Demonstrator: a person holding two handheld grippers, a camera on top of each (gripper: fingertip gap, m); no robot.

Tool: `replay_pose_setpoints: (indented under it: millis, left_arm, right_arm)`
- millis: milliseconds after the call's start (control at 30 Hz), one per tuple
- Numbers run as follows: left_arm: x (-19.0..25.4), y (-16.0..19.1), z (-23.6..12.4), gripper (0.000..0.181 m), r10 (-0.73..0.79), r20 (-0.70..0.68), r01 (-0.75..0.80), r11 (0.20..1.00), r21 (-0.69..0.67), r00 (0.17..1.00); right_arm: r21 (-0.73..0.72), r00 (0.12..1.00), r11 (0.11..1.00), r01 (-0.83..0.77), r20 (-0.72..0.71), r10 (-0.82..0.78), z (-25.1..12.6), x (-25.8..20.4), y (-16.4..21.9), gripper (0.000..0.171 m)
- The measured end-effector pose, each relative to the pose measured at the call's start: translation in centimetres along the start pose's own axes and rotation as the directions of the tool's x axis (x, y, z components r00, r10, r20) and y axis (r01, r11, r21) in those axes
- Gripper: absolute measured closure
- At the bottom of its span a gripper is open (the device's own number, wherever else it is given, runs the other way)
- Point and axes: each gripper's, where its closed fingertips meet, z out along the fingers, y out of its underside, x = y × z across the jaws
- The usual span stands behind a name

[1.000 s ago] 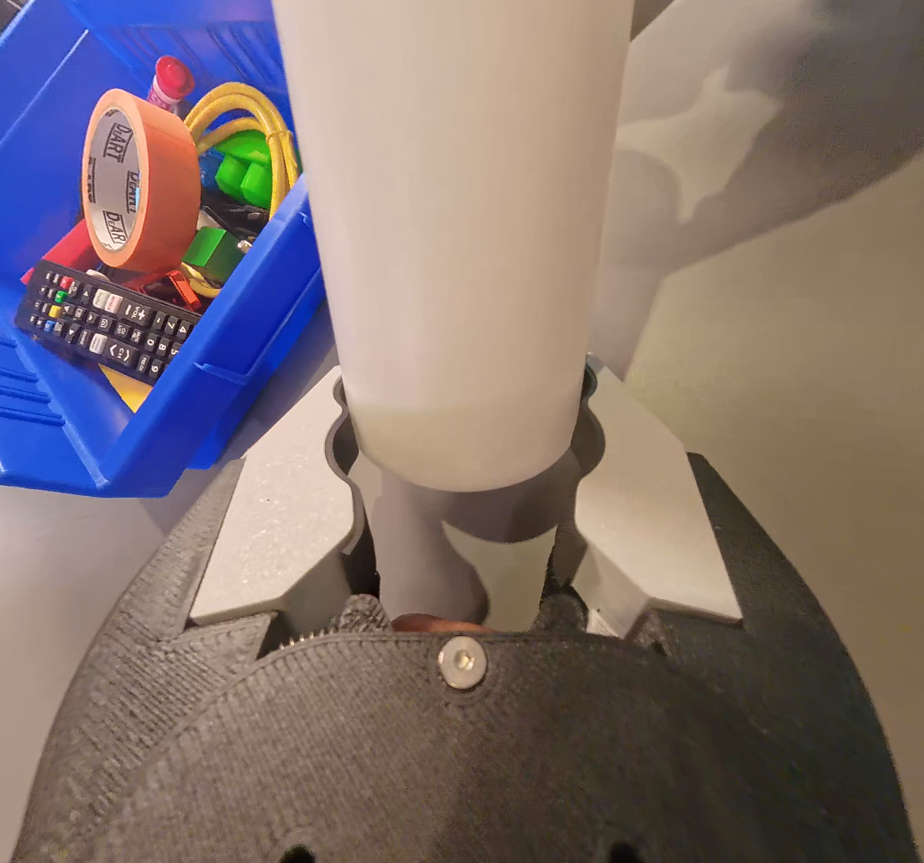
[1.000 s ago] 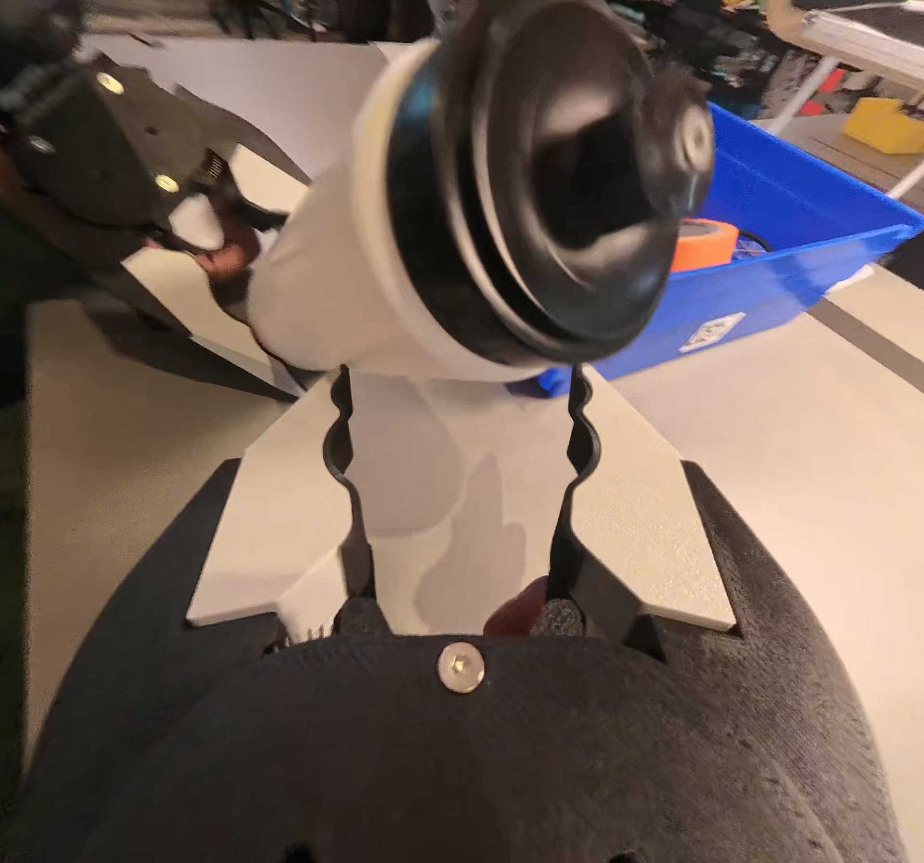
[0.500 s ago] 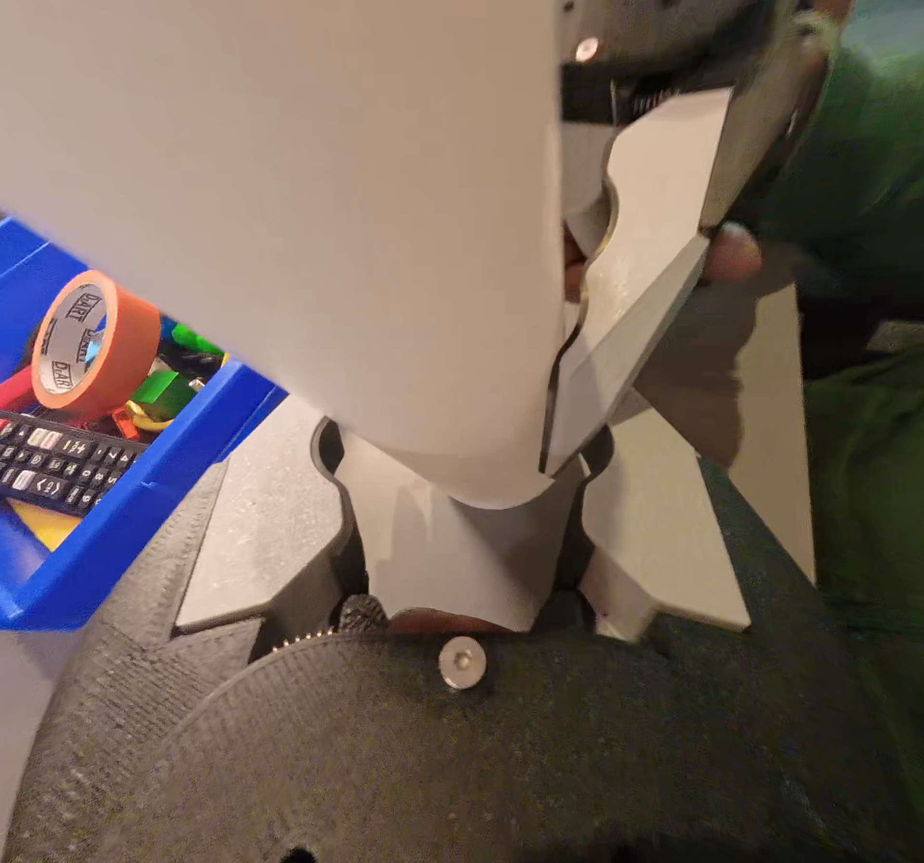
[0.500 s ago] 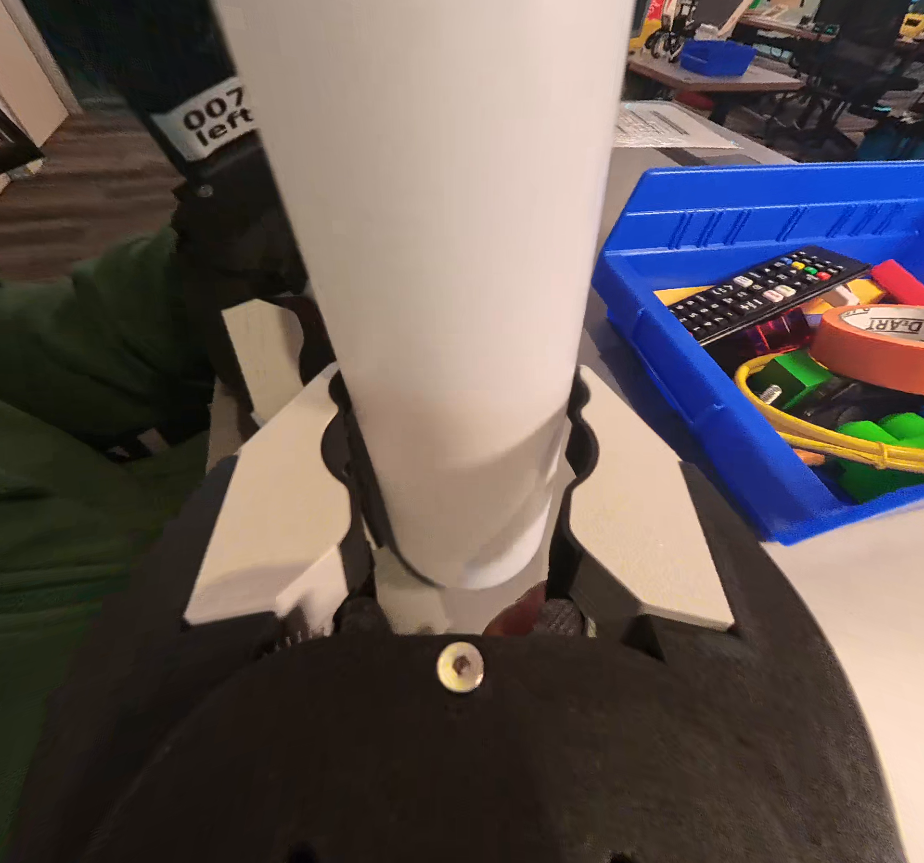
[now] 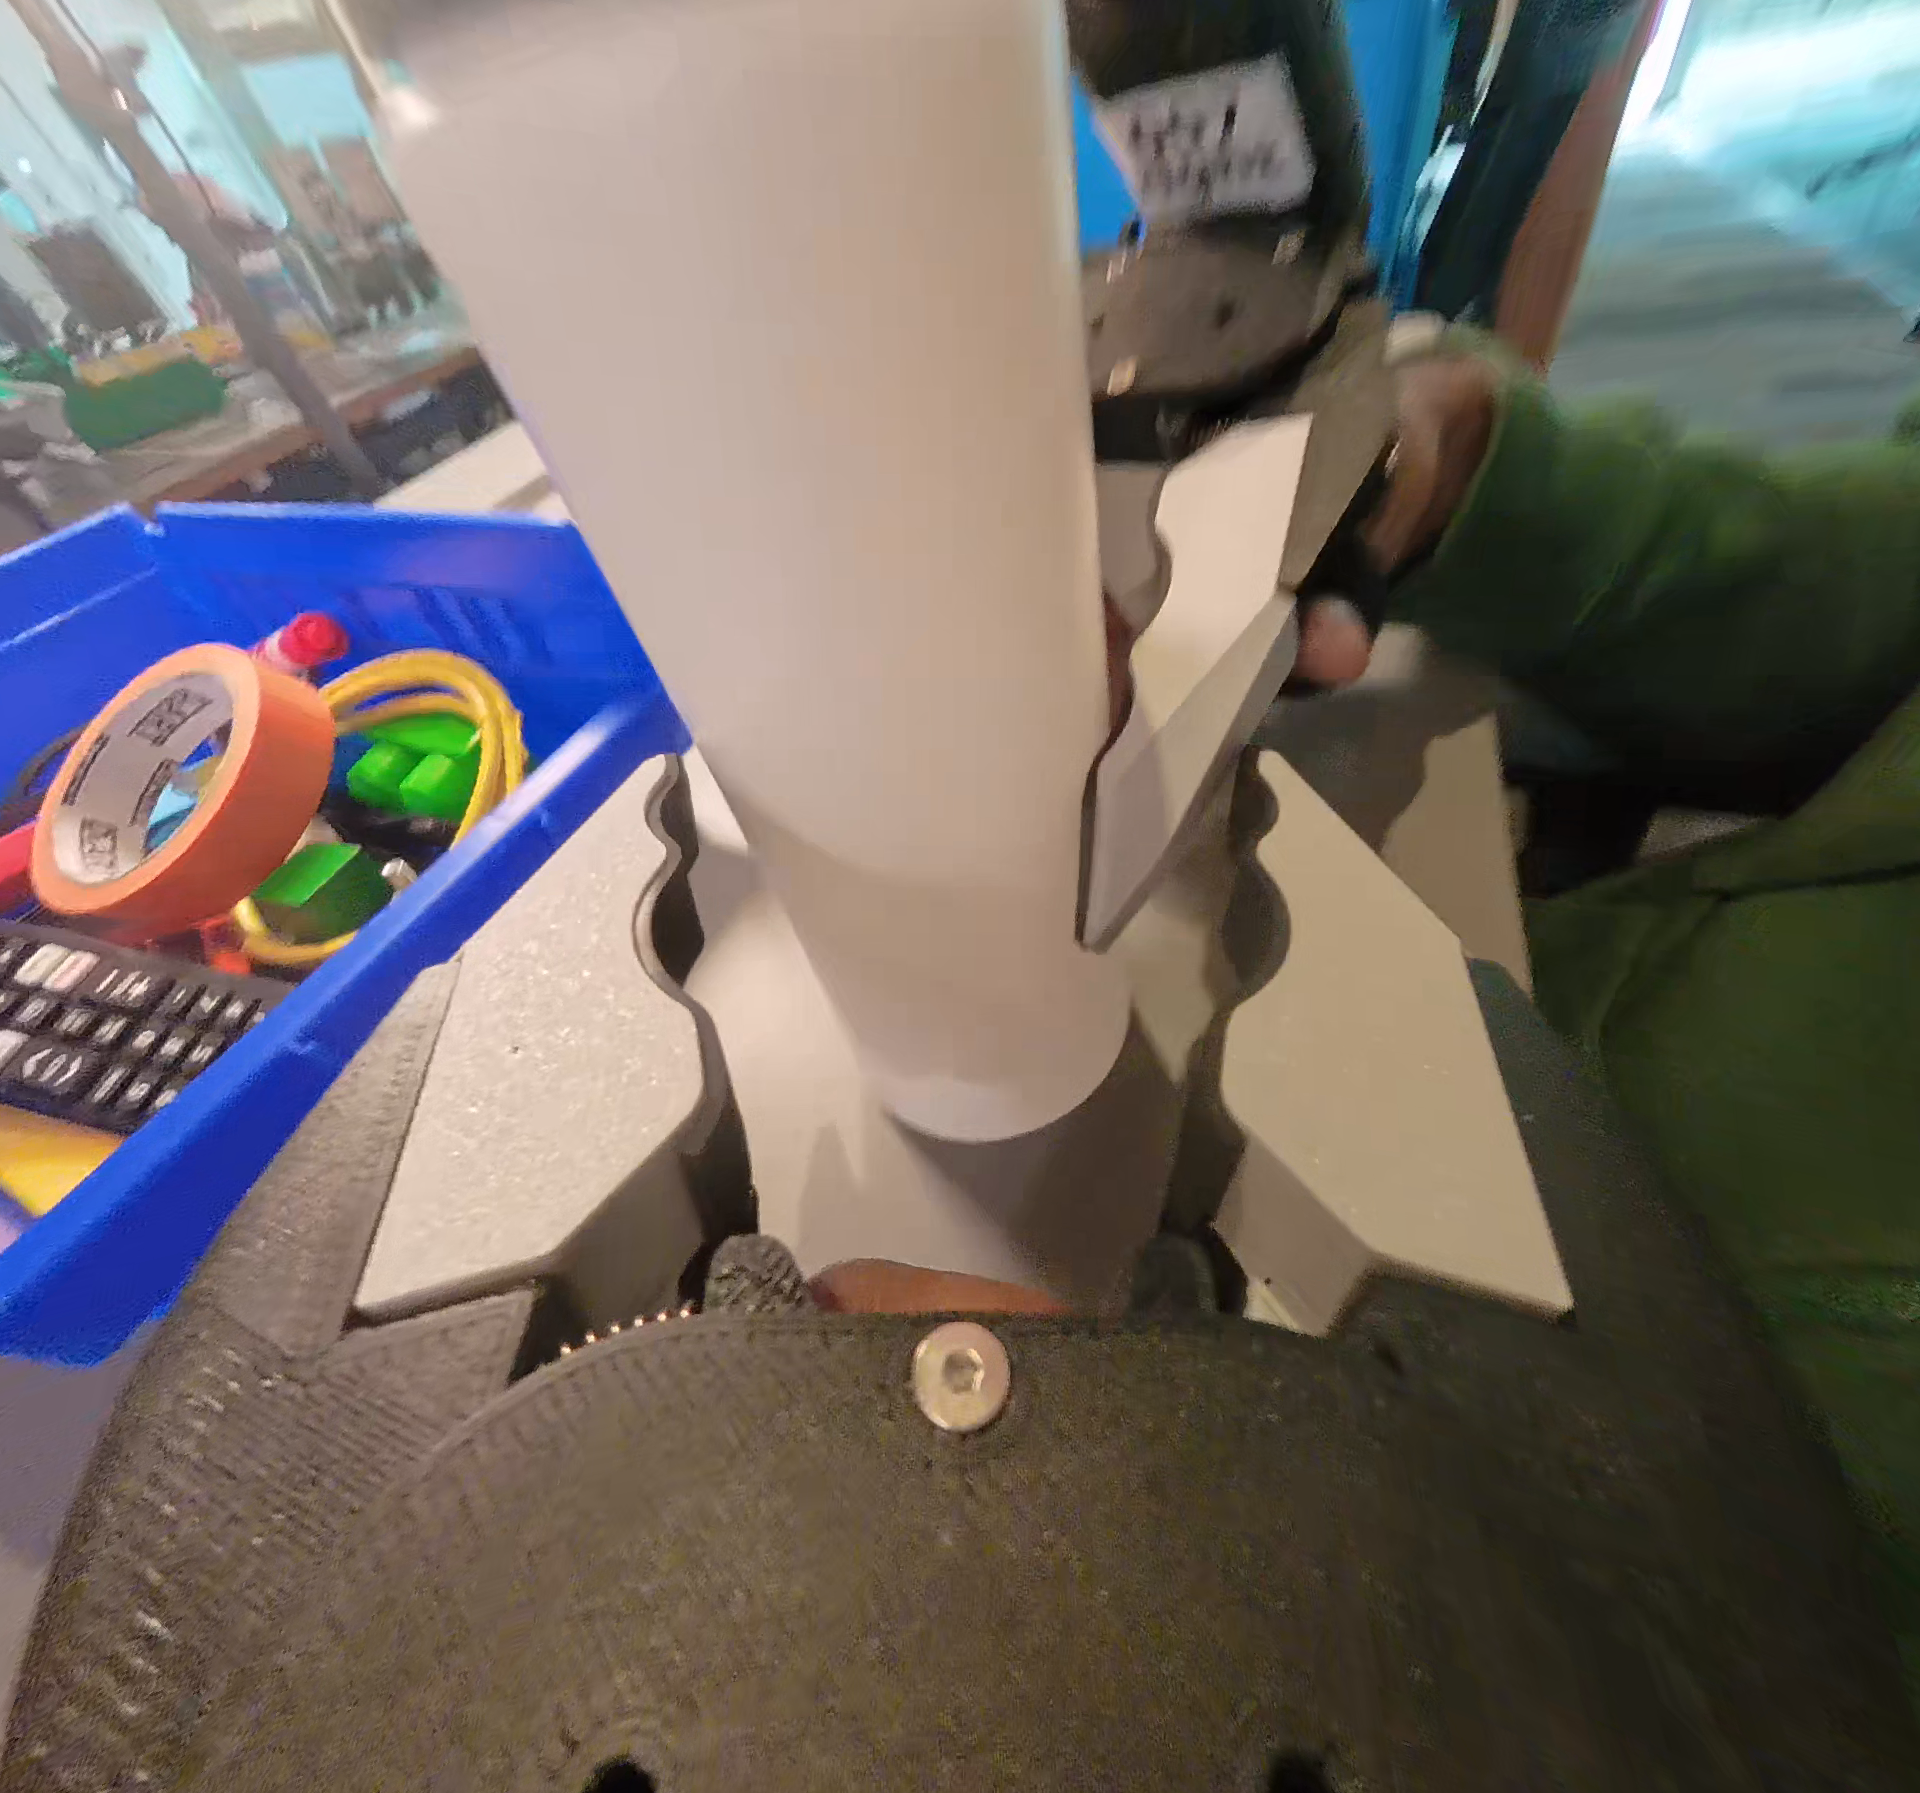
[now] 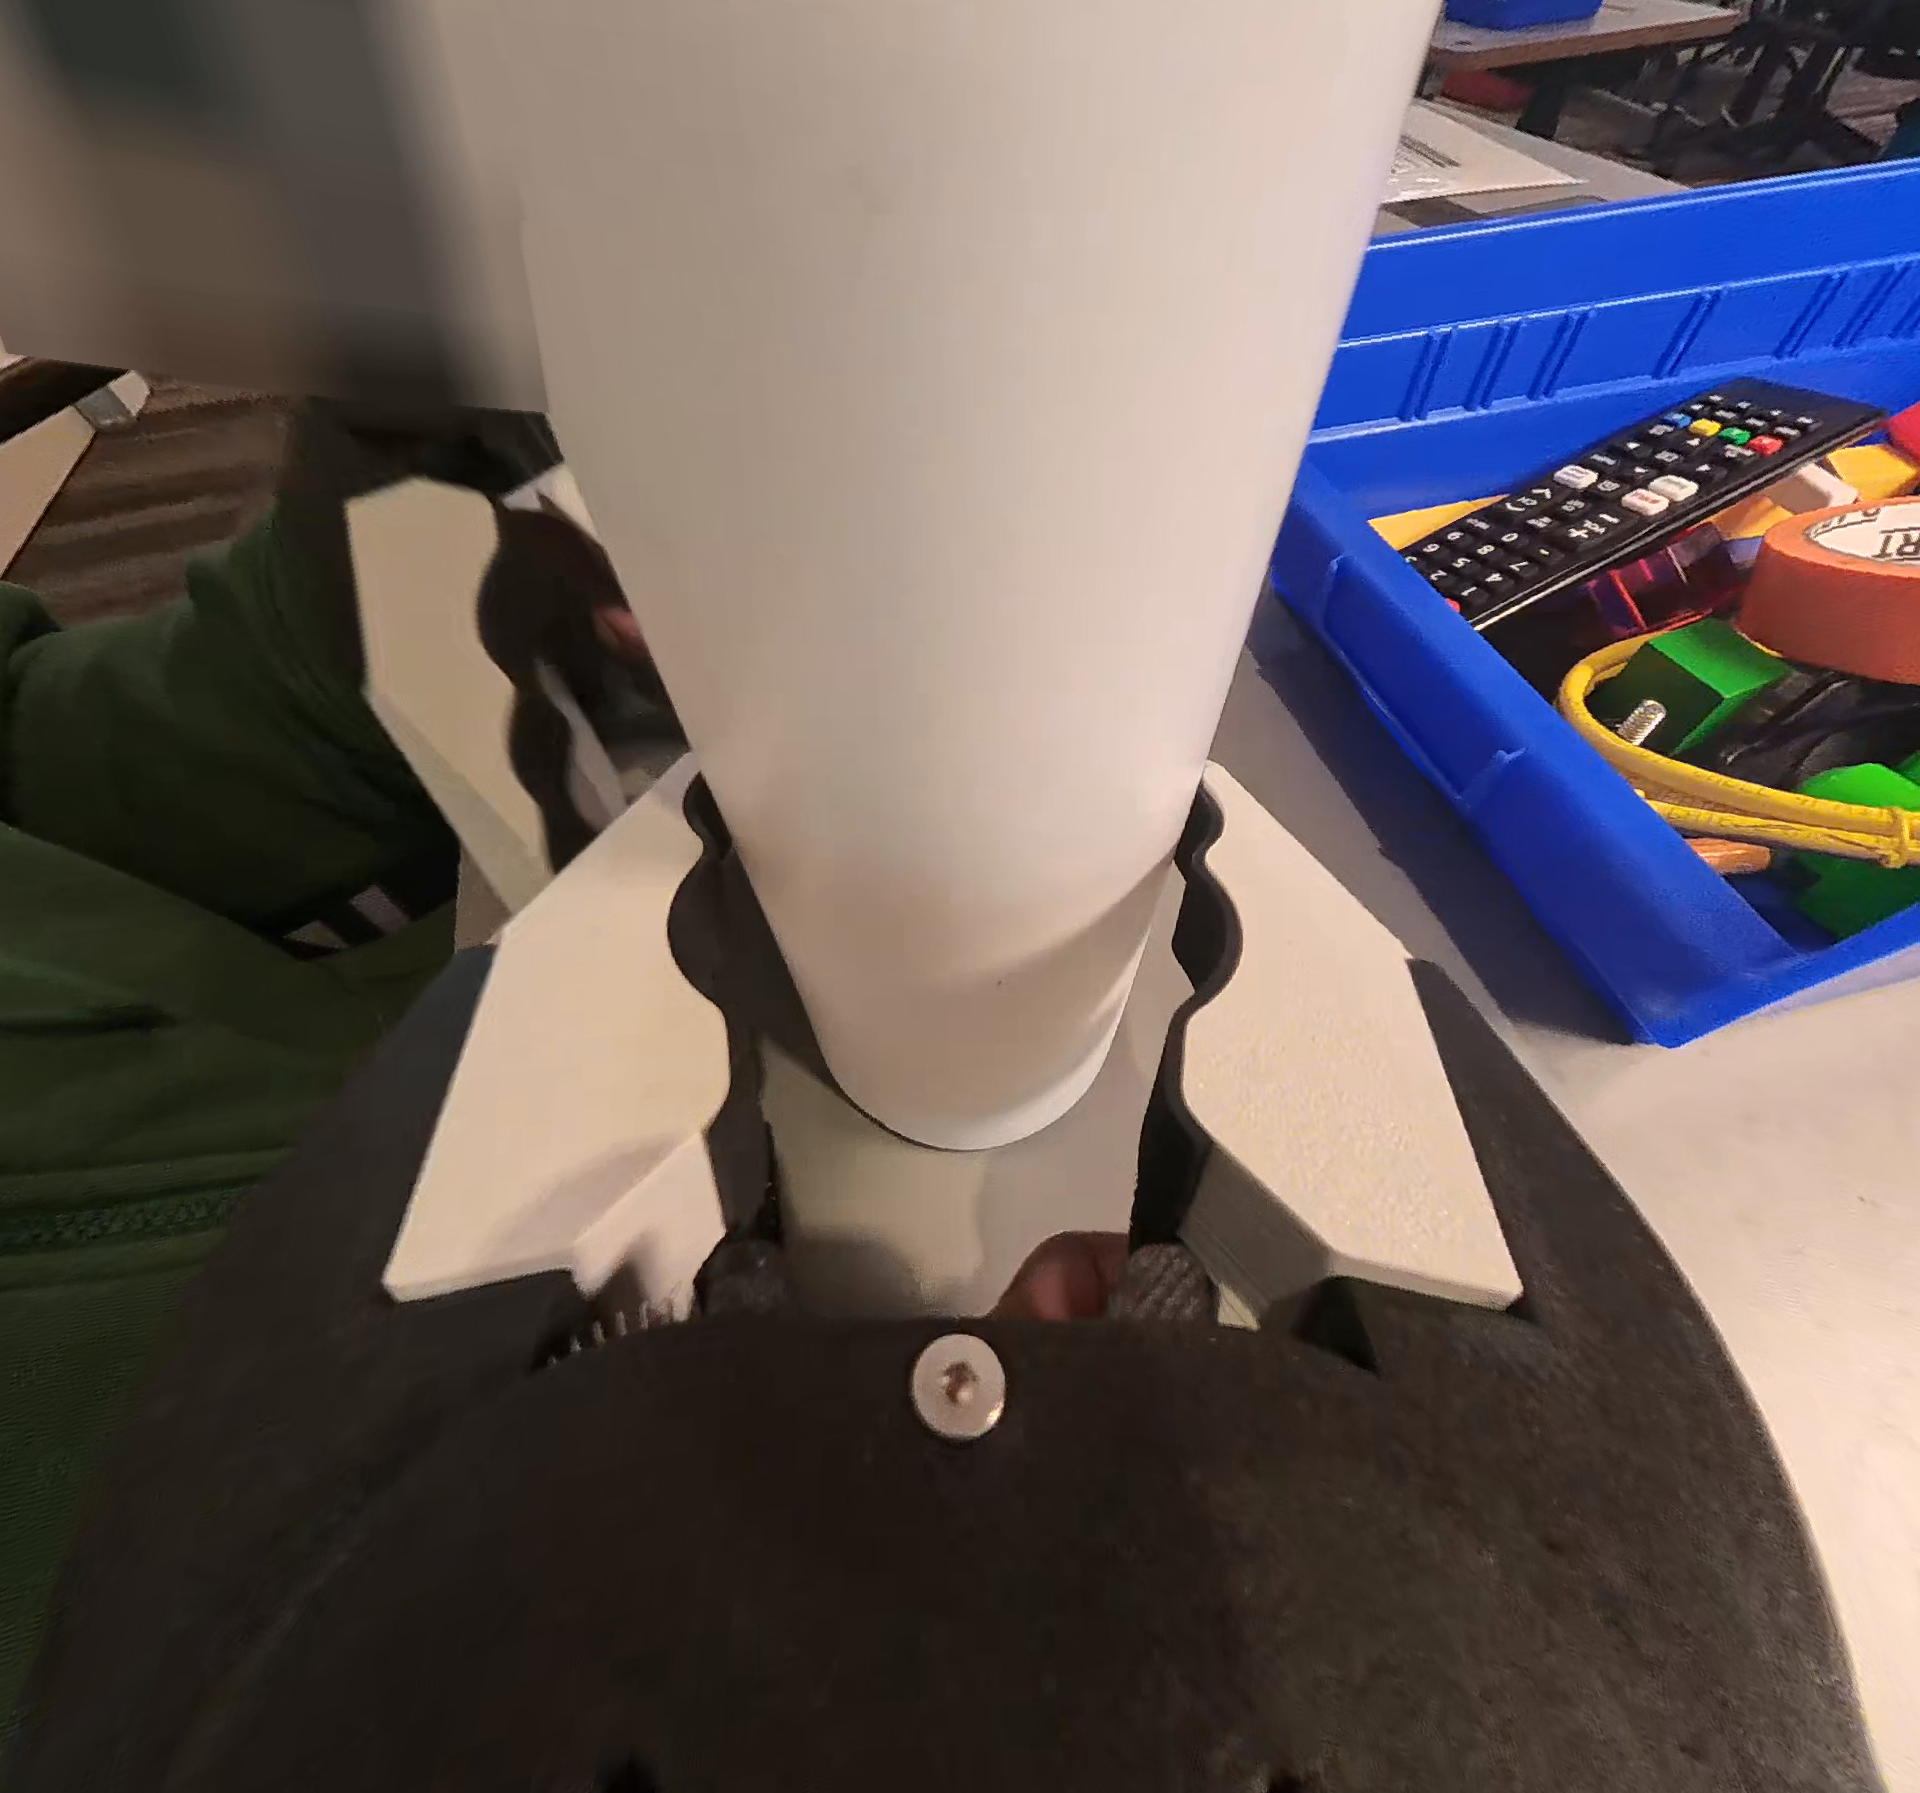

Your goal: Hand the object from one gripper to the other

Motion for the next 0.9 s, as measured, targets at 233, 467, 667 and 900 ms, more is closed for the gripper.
replay_pose_setpoints:
  millis: [233, 467, 667, 900]
  left_arm:
    - [-0.8, -3.4, -1.0, 0.074, -0.145, -0.019, 0.146, 0.97, 0.196, 0.989]
    - [-2.4, -0.3, 0.4, 0.081, -0.093, 0.138, 0.094, 0.996, 0.0, 0.986]
    - [-2.4, -0.2, 0.5, 0.083, -0.124, 0.14, 0.126, 0.992, -0.007, 0.982]
    - [-4.5, -2.0, -2.1, 0.084, -0.223, 0.16, 0.201, 0.969, 0.142, 0.962]
  right_arm:
    - [-0.16, 0.986, 0.98, 0.119, -0.096, -0.135, 2.1, 0.0, 2.4, 0.083]
    - [-0.229, 0.96, 0.954, 0.196, -0.152, -0.234, 3.6, -0.4, 2.9, 0.078]
    - [-0.24, 0.958, 0.951, 0.196, -0.162, -0.238, 3.5, -0.2, 3.1, 0.078]
    - [-0.22, 0.951, 0.95, 0.22, -0.171, -0.259, 2.3, 0.2, 2.7, 0.085]
